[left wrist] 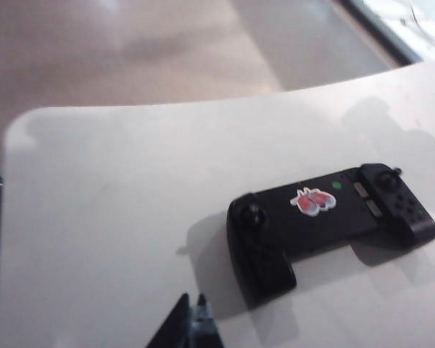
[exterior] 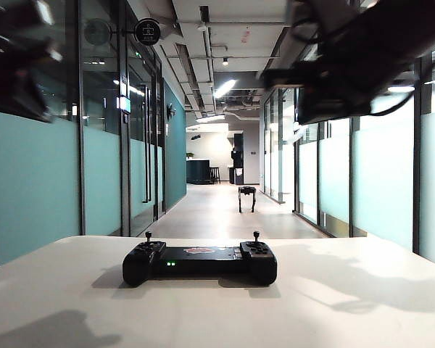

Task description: Push the left joystick on the remote control sitting on the white table forward to make the robot dog walk in a straight line until it approaches the door.

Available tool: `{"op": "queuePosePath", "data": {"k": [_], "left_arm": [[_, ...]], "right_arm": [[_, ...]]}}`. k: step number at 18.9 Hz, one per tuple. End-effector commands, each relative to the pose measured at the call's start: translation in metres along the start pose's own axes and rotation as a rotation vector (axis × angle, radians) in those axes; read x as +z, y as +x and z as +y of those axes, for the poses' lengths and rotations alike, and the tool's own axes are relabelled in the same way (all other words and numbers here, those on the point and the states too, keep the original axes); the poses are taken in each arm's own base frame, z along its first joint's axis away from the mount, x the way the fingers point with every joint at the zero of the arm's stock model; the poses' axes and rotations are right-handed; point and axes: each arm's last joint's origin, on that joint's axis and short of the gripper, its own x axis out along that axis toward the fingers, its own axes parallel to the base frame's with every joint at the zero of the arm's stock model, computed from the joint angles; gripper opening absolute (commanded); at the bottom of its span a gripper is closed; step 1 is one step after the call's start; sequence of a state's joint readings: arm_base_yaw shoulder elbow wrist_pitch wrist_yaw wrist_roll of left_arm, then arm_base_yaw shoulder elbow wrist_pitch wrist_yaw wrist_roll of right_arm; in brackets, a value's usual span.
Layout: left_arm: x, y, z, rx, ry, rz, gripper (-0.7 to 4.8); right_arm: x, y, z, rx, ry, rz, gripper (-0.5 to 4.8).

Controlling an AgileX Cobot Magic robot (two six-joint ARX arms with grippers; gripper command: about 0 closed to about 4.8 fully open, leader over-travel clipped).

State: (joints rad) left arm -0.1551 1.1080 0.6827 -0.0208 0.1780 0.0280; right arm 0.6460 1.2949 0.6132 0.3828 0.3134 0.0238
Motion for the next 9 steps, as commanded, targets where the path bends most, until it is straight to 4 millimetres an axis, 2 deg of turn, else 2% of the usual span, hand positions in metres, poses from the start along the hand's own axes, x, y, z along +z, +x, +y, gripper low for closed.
{"op": "queuePosePath", "data": {"k": [1,6,9], "left_arm": [[-0.017,-0.026,-0.003,0.063,0.009,-0.077,-0.06],[-0.05,-0.063,-0.009,0.12,0.021,-0.186,-0.06],[-0.066,-0.077,-0.011,0.149,0.025,-0.25,-0.06]], "right_arm": [[0.001,-0.012,-0.003,0.004,-0.019,-0.024,-0.01],[-0.004,-0.028,-0.009,0.004,-0.013,-0.048,-0.01],[-0.008,-0.036,-0.011,0.011,-0.013,-0.05,-0.01]]}}
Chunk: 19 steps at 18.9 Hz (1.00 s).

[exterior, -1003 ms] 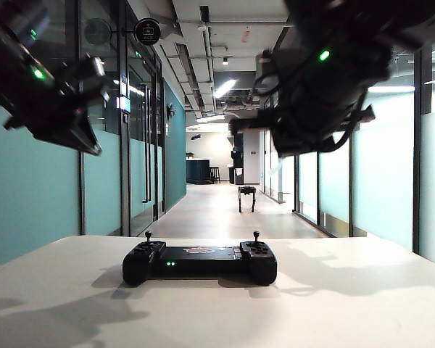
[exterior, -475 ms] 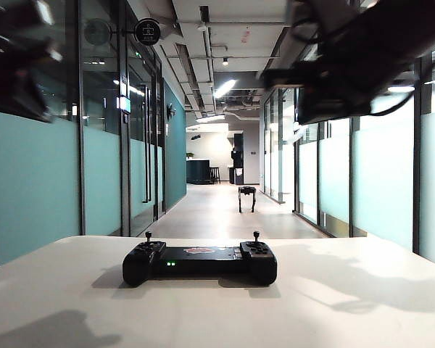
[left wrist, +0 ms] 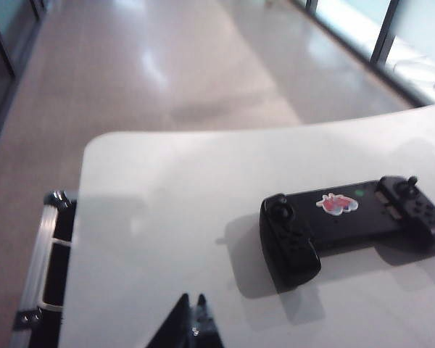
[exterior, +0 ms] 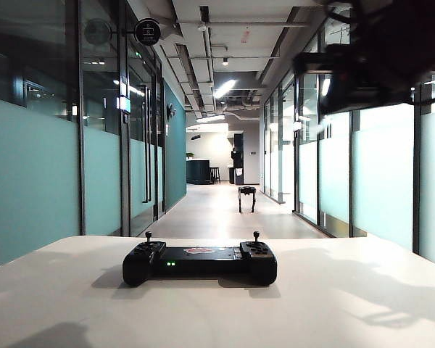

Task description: Push the left joystick on the remote control sitting on the white table forward to make the robot dog walk in a straight line until it approaches the door.

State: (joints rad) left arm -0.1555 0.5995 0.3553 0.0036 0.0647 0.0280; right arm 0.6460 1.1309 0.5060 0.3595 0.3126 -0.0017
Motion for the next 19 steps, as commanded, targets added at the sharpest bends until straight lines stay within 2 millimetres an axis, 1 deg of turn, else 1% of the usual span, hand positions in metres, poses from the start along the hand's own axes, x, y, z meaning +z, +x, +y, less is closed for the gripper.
{"op": "queuePosePath", "data": {"k": [1,4,7,12,16,19], "left_arm": [[-0.01,-0.014,0.0,0.048,0.0,-0.063,-0.06],[-0.022,-0.025,0.001,0.098,-0.001,-0.059,-0.06],[-0.027,-0.034,0.0,0.088,-0.002,-0.027,-0.05],[-0.028,-0.035,0.0,0.086,-0.002,-0.024,-0.05],[-0.028,-0.035,0.0,0.086,-0.002,-0.024,-0.05],[-0.028,-0.035,0.0,0.086,-0.002,-0.023,-0.05]], "right_arm": [[-0.001,-0.008,-0.002,0.022,0.003,-0.021,-0.01],[-0.009,-0.017,-0.004,0.038,0.003,-0.023,-0.01],[-0.015,-0.026,-0.006,0.058,0.0,-0.015,-0.01],[-0.017,-0.037,-0.01,0.07,0.002,-0.022,-0.01],[-0.033,-0.05,-0.014,0.07,0.004,-0.032,-0.01],[-0.041,-0.057,-0.015,0.123,0.0,-0.01,-0.01]]}}
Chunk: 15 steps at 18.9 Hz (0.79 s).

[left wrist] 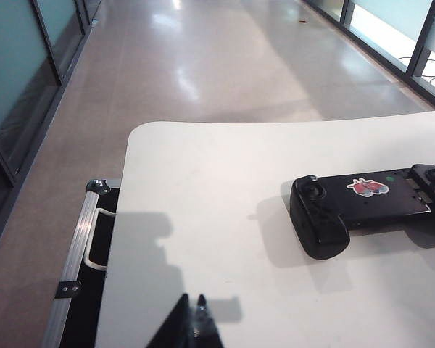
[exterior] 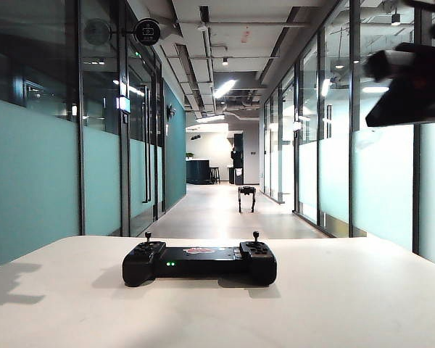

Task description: Push the left joystick on the remote control sitting on the white table forward to make the robot dog walk in a straight line until it approaches the door.

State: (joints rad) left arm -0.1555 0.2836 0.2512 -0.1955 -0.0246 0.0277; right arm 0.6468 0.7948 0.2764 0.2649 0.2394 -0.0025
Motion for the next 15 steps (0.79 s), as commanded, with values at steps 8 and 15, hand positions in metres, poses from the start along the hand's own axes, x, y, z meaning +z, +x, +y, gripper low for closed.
{"op": "queuePosePath", "data": {"k": [8,15], "left_arm": [[0.002,0.0,0.0,-0.004,-0.003,-0.013,-0.05],[0.002,0.0,0.0,-0.004,-0.003,-0.013,-0.05]], "right_arm": [[-0.031,-0.034,-0.007,0.055,0.003,-0.022,-0.02],[-0.046,-0.042,-0.023,-0.062,0.04,-0.103,-0.02]]}}
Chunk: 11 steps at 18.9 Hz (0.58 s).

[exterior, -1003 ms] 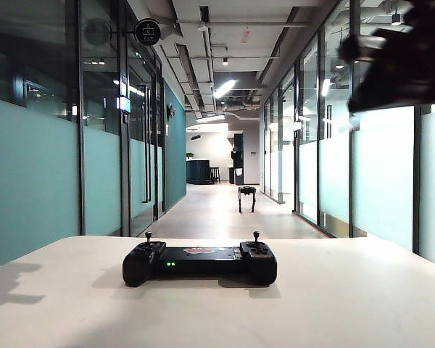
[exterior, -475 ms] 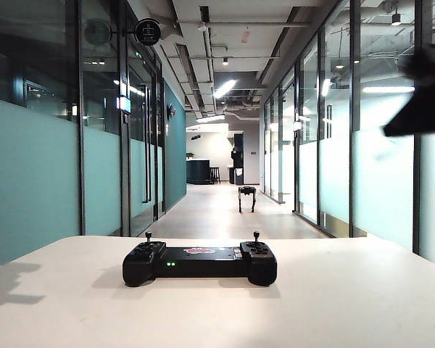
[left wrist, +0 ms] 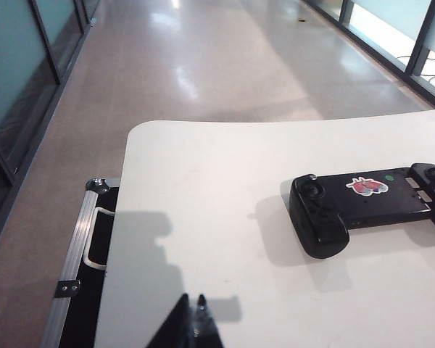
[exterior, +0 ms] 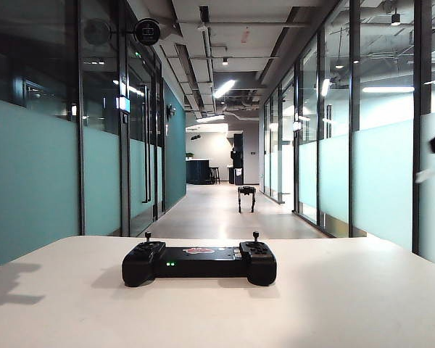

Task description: Push the left joystick on the remote control sitting on the white table forward to make the robot dog walk in a straight line until it approaches the door.

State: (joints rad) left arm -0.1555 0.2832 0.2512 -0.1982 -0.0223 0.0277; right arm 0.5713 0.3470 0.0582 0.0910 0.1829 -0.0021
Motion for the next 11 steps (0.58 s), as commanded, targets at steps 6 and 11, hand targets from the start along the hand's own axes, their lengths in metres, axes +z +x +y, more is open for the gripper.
{"op": "queuePosePath", "data": {"k": [6,11], "left_arm": [[0.002,0.0,0.0,-0.001,-0.003,-0.015,-0.05],[0.002,0.0,0.0,0.0,-0.003,-0.016,-0.05]], "right_arm": [[0.005,-0.011,-0.022,-0.184,0.045,-0.172,-0.02],[0.004,-0.019,-0.037,-0.287,0.055,-0.247,-0.02]]}}
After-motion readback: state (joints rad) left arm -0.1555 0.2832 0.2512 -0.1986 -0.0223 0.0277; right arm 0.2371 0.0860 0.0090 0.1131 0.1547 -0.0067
